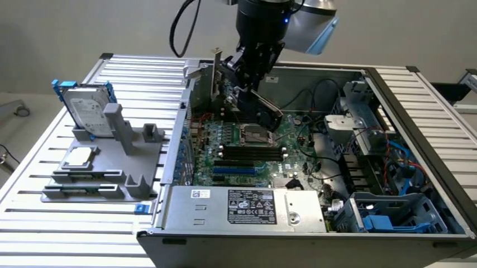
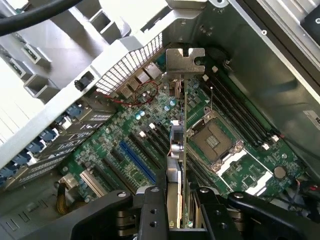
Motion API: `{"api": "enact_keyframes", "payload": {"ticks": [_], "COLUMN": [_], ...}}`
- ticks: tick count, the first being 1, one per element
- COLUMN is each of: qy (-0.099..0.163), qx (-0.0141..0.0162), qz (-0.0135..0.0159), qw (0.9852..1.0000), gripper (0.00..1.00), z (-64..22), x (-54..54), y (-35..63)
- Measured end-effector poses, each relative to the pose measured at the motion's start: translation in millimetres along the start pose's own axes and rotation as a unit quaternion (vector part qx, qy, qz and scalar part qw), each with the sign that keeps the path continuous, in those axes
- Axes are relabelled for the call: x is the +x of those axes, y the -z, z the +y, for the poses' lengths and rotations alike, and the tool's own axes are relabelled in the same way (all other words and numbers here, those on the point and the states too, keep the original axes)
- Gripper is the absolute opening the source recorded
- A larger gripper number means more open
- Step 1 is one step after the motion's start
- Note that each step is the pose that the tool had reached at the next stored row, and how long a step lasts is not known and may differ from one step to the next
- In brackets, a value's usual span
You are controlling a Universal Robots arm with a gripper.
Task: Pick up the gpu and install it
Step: 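Insert the gpu into the slot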
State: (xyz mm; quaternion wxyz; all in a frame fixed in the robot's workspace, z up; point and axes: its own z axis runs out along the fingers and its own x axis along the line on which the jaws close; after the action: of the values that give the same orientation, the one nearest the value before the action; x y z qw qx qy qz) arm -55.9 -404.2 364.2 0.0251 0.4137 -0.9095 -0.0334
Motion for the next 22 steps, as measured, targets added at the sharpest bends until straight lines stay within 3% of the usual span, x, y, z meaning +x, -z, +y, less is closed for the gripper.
{"api": "enact_keyframes", "payload": {"ticks": [4,8,17,22], "qy": [0.029,0.059,0.115,0.14], "qx": [-0.0034,-0.006,-0.0128,-0.0141], "qz": [-0.0021,-0.0031,-0.0079,-0.0073], "qw": [0.9996,0.9982,0.9932,0.9901], "gripper": [0.26,0.26,0.26,0.26], "z": [0.0,0.0,-0.7,-3.0], "x": [0.0,0.0,-0.7,-2.5], "y": [-0.3,-0.4,-0.4,-0.1]}}
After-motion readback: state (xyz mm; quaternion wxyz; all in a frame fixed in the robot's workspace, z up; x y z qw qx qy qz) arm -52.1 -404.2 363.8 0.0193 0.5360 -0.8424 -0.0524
